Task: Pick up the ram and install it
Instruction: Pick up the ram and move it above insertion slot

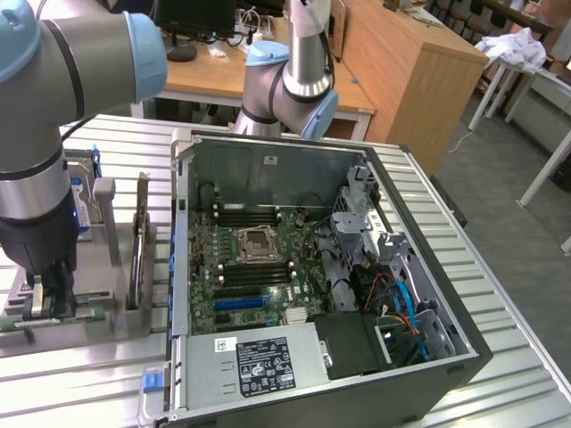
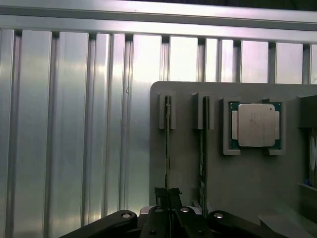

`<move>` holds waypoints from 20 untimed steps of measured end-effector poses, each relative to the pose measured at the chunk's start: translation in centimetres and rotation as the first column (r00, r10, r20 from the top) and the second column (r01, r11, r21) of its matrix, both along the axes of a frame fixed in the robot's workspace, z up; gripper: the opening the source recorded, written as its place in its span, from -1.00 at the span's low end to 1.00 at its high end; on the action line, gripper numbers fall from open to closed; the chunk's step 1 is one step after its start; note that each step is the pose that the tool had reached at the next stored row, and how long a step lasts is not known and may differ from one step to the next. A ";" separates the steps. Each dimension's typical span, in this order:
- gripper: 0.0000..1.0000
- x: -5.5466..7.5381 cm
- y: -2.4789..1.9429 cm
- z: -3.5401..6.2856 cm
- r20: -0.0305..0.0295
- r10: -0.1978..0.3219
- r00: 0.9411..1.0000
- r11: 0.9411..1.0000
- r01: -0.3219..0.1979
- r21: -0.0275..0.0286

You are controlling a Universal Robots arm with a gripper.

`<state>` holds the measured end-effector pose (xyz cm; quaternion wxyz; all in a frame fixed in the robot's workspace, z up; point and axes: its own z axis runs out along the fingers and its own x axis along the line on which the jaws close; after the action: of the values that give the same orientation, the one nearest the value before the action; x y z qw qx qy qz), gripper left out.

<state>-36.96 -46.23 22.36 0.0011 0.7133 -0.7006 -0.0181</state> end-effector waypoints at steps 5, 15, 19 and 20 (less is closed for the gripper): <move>-0.76 0.0 0.00 1.14 0.000 0.000 1.000 1.000 0.000 0.000; -0.76 0.0 0.00 3.98 0.000 0.000 1.000 1.000 0.000 0.000; -0.76 0.0 0.00 5.25 0.000 0.000 1.000 1.000 0.000 0.000; -0.76 0.0 0.00 5.55 0.000 0.000 1.000 1.000 0.000 0.000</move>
<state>-36.96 -46.23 27.91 0.0011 0.7133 -0.7006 -0.0181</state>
